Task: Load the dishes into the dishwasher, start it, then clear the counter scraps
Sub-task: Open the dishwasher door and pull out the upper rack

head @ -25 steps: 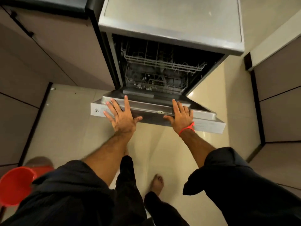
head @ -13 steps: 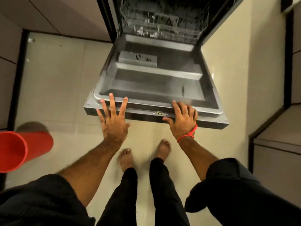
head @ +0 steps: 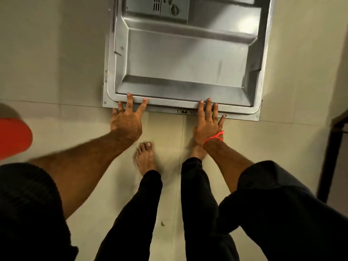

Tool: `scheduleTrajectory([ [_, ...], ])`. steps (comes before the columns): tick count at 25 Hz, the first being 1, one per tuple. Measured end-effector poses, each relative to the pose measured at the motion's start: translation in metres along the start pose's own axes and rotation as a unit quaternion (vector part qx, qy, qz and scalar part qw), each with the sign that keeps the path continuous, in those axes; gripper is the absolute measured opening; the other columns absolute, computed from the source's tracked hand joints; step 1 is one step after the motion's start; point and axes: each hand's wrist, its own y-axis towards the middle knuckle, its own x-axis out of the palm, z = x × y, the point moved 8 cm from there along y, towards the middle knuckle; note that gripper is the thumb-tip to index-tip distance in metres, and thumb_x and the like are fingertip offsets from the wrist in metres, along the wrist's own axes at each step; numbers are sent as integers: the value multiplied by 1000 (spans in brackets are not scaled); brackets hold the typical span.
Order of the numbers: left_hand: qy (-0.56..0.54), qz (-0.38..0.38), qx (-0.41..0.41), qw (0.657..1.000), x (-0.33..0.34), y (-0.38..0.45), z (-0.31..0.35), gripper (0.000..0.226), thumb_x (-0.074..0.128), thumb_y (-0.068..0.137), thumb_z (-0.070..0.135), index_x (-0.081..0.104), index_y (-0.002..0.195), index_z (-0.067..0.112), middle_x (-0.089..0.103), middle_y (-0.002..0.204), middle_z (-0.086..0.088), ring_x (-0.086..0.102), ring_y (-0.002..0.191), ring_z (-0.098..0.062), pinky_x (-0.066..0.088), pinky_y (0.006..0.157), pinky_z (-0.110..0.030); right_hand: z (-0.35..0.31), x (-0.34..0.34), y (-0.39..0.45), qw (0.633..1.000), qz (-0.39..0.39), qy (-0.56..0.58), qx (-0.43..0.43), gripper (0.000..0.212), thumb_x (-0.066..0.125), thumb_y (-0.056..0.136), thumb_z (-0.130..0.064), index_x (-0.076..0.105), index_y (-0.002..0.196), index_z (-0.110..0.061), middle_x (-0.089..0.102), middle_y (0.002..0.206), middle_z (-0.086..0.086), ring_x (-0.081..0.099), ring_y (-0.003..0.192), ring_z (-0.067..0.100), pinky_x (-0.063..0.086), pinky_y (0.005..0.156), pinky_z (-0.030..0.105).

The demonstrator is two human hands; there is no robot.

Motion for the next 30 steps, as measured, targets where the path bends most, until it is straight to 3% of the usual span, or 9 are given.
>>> scheduleTrajectory([
  [11,0,18,-10,1000,58,41,5,93,54,100,23,-18,157,36,-24,164,-16,10,151,-49,18,123,-51,2,57,42,1000,16,2,-14,89,42,89,-9,-19,154,-19,-26,161,8,-20,149,35,7,120,61],
  [15,-110,10,26,994,35,31,0,83,56,98,30,2,161,32,-2,169,-12,14,151,-44,23,121,-55,5,24,40,992,2,122,-3,77,45,91,-9,9,158,-22,-1,166,3,-2,153,29,13,122,55],
  [17,-207,9,33,978,22,22,2,82,60,97,29,9,162,27,14,167,-11,23,150,-38,28,119,-54,10,7,40,954,12,298,29,63,48,95,-8,29,154,-20,25,161,4,22,149,25,24,121,41],
  [19,-291,22,34,956,0,16,6,77,61,97,25,18,161,24,30,162,-11,36,145,-33,35,116,-51,13,-11,38,865,25,490,107,52,50,97,-5,43,146,-19,48,147,7,49,131,22,39,105,24],
  [20,-309,29,38,950,-15,15,10,75,62,97,24,21,160,24,34,159,-10,40,142,-32,37,115,-49,12,-23,37,824,27,550,135,47,50,97,-4,48,141,-18,56,138,10,57,116,21,45,93,21],
  [22,-314,42,57,947,-50,15,18,71,61,98,24,25,159,23,38,157,-8,44,139,-30,39,114,-47,6,-50,41,787,10,601,139,37,49,96,-2,57,131,-13,66,122,17,61,94,21,46,77,25],
  [25,-325,67,81,940,-113,22,31,66,58,99,24,28,158,26,39,156,-4,53,130,-29,45,108,-48,-2,-108,49,798,-35,594,94,31,49,95,-5,64,121,-14,71,112,13,64,88,22,47,70,24],
  [28,-316,103,95,938,-187,33,42,64,56,101,26,27,157,32,37,156,2,56,126,-24,49,102,-52,-2,-195,71,839,-14,542,38,29,53,95,-9,66,119,-19,71,105,8,65,88,20,47,71,19],
  [30,-308,143,103,935,-247,44,47,62,56,100,26,29,156,33,35,156,4,56,127,-23,51,101,-51,3,-267,92,835,15,549,28,28,57,94,-14,65,119,-22,70,100,5,63,84,17,47,67,15],
])
